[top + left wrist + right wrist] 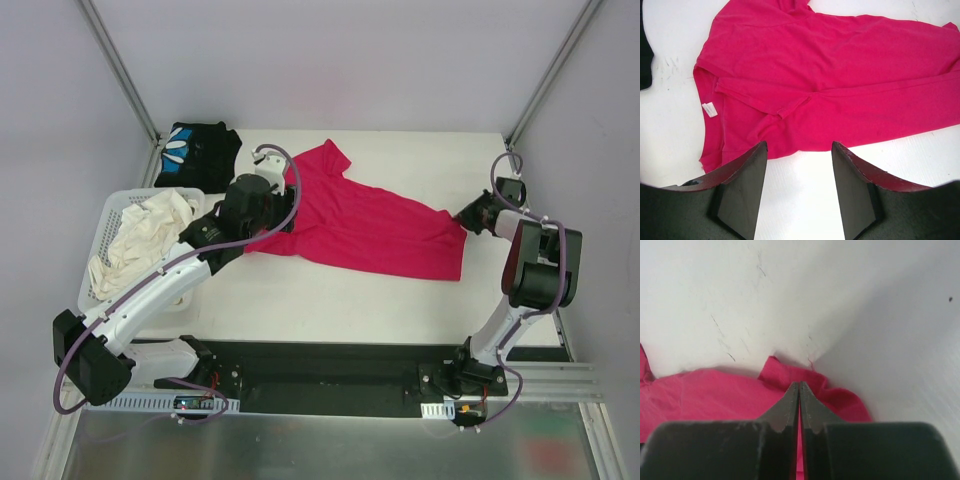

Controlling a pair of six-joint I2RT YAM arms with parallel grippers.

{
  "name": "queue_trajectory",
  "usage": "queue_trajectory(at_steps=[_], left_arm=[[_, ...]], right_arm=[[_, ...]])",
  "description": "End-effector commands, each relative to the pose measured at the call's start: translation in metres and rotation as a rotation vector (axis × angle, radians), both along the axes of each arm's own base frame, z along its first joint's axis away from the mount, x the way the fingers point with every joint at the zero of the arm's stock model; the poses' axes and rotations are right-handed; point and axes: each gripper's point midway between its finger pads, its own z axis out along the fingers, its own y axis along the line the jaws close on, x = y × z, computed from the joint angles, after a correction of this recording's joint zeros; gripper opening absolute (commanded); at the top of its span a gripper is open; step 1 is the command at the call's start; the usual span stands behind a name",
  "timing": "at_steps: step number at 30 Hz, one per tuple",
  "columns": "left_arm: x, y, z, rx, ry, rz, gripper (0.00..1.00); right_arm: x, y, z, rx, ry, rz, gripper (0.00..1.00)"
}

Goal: Fold and stack the t-shirts
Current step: Fold the flattened tshirt in 1/3 of the way

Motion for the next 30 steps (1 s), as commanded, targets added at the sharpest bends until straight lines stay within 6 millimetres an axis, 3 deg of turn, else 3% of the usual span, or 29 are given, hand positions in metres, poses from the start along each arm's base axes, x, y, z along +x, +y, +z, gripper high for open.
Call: queue_trajectory(at_steps=[1, 4, 6, 7, 12, 23, 30], left_arm=[[0.005, -0.001, 0.016, 0.007, -0.043, 0.004, 0.53], [0.005, -0.001, 0.016, 0.008, -0.043, 0.003, 0.53], [0.005, -0.002, 0.017, 0.006, -0.046, 0.003, 0.53], [0.006, -0.002, 0.017, 0.005, -0.045, 0.004, 0.53], [0.005, -0.003, 0.014, 0.002, -0.037, 0.001, 0.53], [0.009, -0.002, 0.016, 0.025, -0.047, 0.007, 0.53], [0.017, -0.007, 0.015, 0.037, -0.048, 0.006, 0.53]], right_arm=[[0.019, -0.01, 0.009, -0.029, -0.013, -0.001, 0.03], [0.019, -0.006, 0.009, -0.009, -0.001, 0.008, 0.04], [0.013, -0.005, 0.007, -0.008, 0.008, 0.009, 0.14], [0.013, -0.005, 0.011, -0.013, 0.002, 0.006, 0.25], [0.002, -0.006, 0.005, -0.028, 0.036, 0.011, 0.38], [0.008, -0.002, -0.003, 0.001, 0.049, 0.013, 0.4], [0.022, 0.003, -0.001, 0.004, 0.035, 0.03, 0.4]])
